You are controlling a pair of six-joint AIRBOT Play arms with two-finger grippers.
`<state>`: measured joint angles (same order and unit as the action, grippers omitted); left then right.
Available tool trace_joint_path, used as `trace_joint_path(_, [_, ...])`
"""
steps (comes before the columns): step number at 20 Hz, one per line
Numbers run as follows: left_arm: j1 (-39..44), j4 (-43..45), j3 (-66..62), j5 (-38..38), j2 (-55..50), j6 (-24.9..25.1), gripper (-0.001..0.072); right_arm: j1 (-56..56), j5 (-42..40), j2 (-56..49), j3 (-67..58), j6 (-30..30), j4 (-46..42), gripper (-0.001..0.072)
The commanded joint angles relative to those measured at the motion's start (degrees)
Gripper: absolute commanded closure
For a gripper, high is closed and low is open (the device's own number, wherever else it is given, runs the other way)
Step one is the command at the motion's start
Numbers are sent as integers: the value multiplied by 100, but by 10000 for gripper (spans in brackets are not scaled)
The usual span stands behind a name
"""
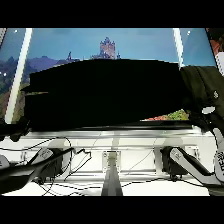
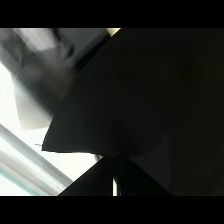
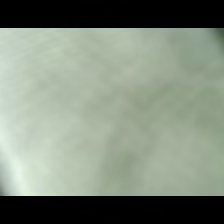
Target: Fold the clothes and pants, and hang the long-sleeved shirts on hangers.
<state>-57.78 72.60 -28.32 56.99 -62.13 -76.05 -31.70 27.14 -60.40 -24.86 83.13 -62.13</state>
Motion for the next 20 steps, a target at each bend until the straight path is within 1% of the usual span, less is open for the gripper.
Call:
trace_joint_path(1, [-4, -140, -66, -181, 22, 81, 697, 2, 610, 619, -2, -35, -199, 691])
trace_joint_path(2, [-4, -267, -210, -120, 35, 223, 698, 2, 817, 942, -22, -33, -345, 691])
trace_joint_path(6, [-7, -262, -1438, 474, 55, 240, 698, -4, 1615, 2208, -426, -31, -1067, 691])
trace_joint_path(7, [-7, -262, -1738, 686, 55, 243, 698, -4, 1912, 2479, -584, -31, -1279, 691])
trace_joint_path(10, [-7, -238, -2286, 1246, 59, 348, 698, -4, 3187, 3174, -1073, -26, -1939, 691])
trace_joint_path(12, [-7, -240, -2321, 1320, 120, 348, 697, -4, 3921, 3563, -1388, -20, -2369, 691])
trace_joint_path(13, [-4, -243, -2323, 1274, 136, 352, 697, -4, 4135, 3748, -1506, -24, -2498, 691])
trace_joint_path(14, [7, -271, -2323, 1193, 125, 352, 698, -4, 4170, 3869, -1572, -22, -2514, 691])
trace_joint_path(16, [199, -278, -2332, 953, 120, 350, 699, -4, 3880, 3897, -1585, 81, -2293, 692])
trace_joint_path(18, [612, -258, -2503, 588, 74, 343, 700, -4, 3593, 3558, -1585, 83, -2079, 692])
trace_joint_path(20, [1172, -256, -2872, 70, -83, 179, 701, -4, 3132, 2970, -1585, 195, -1882, 692])
